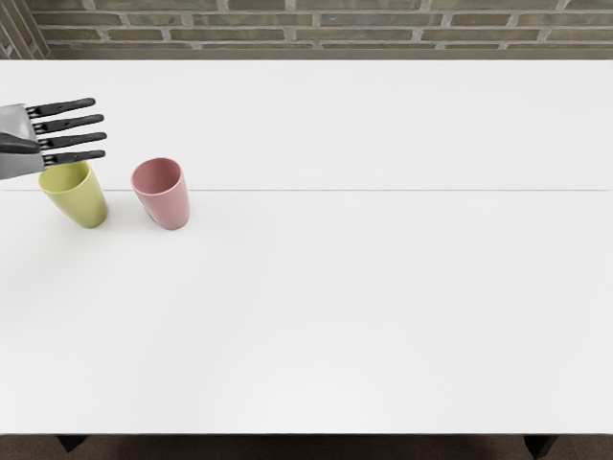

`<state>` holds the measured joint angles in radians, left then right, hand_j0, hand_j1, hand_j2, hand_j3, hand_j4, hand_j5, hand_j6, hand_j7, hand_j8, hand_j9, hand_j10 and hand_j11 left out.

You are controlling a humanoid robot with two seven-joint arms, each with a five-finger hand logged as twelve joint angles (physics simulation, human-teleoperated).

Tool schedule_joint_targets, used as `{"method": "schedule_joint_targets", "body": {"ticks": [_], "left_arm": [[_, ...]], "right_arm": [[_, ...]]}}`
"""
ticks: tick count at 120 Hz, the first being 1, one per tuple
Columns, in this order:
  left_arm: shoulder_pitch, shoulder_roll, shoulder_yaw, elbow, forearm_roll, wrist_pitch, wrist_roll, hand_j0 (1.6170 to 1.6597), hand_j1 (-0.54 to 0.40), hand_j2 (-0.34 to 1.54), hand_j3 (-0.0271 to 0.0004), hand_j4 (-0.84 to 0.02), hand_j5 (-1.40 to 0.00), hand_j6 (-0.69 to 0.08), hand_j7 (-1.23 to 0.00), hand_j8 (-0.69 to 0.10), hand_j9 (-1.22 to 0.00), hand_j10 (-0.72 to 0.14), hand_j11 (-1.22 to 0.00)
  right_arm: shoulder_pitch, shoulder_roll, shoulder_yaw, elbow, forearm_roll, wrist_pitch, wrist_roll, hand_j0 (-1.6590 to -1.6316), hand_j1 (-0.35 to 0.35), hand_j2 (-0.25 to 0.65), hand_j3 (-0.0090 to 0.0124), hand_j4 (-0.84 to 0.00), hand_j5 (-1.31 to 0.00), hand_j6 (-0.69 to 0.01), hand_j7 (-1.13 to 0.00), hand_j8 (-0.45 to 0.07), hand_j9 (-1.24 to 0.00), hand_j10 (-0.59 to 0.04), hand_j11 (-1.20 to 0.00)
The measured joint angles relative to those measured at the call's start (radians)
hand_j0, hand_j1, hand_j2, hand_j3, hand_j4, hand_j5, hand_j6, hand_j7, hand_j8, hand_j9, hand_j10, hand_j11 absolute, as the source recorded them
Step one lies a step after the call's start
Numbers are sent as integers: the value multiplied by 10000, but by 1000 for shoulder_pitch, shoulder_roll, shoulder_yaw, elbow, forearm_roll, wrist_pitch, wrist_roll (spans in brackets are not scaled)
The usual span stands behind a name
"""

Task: Pick up cup and place in cup with left hand

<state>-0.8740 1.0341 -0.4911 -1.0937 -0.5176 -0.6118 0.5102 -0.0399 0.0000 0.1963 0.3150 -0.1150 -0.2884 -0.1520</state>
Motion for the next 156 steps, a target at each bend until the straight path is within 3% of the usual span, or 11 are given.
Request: {"method": "schedule_joint_targets", "body": {"ticks": [11, 24, 31, 44, 59, 86, 112, 123, 137, 156], "left_arm": [[-22, -11, 1, -1, 22, 0, 1, 16581, 3483, -5, 0, 64, 9, 77, 6, 71, 4, 53, 2], [-133, -112, 1, 1, 206, 0, 2, 16581, 3484, -4, 0, 57, 8, 69, 5, 65, 3, 48, 2], [-164, -169, 2, -2, 328, 0, 6, 16581, 3485, -6, 0, 44, 7, 54, 4, 50, 3, 37, 2], [-216, -197, 0, -79, 571, 0, 62, 16581, 3487, -6, 0, 27, 4, 33, 3, 32, 2, 24, 2], [-298, -196, -10, -219, 820, 0, 89, 16581, 3489, -5, 0, 8, 2, 10, 1, 10, 1, 8, 1], [-321, -261, -17, -297, 1156, 4, 99, 16581, 3491, 0, 0, -16, -2, -20, -1, -18, 0, -12, 0], [-314, -416, -3, -294, 1519, 192, 100, 16581, 3491, 5, 0, -25, -4, -33, -2, -30, -1, -20, 0], [-304, -431, 38, -273, 1620, 273, 101, 16581, 3491, 7, 0, -26, -4, -35, -2, -31, -1, -21, 0], [-303, -430, 148, -261, 1669, 393, 101, 16581, 3491, 10, 0, -29, -5, -39, -3, -35, -1, -24, 0], [-267, -449, 207, -256, 1687, 453, 101, 16581, 3492, 17, 0, -37, -6, -49, -4, -45, -2, -31, -1]], "right_arm": [[0, 0, 0, -2, 0, 0, 0, -16581, -3160, -56, 0, -274, -358, -274, -358, -274, -358, -274, -358], [-2, 0, -1, -7, 0, 0, -1, -16581, -3160, -56, 0, -274, -358, -274, -358, -274, -358, -274, -358], [-8, 0, -3, -8, 0, -1, -2, -16581, -3160, -56, 0, -274, -358, -274, -358, -275, -358, -275, -358], [-15, 0, -4, -9, 0, -1, -2, -16581, -3160, -56, 0, -274, -358, -274, -358, -274, -358, -275, -358], [-17, 0, -4, -10, 0, -1, -3, -16581, -3160, -56, 0, -274, -358, -275, -358, -275, -358, -275, -358], [-18, 0, -5, -10, 0, -1, -3, -16581, -3160, -56, 0, -275, -358, -275, -358, -275, -358, -275, -358], [-19, 0, -5, -10, 0, -2, -3, -16581, -3160, -56, 0, -275, -358, -275, -358, -275, -358, -275, -358], [-18, 0, -5, -10, 0, -2, -3, -16581, -3160, -56, 0, -275, -358, -275, -358, -275, -358, -275, -358], [-18, 0, -5, -10, 0, -2, -3, -16581, -3160, -56, 0, -275, -358, -275, -358, -275, -358, -275, -358], [-18, 0, -5, -10, 0, -1, -3, -16581, -3160, -56, 0, -275, -358, -275, -358, -275, -358, -274, -358]]}}
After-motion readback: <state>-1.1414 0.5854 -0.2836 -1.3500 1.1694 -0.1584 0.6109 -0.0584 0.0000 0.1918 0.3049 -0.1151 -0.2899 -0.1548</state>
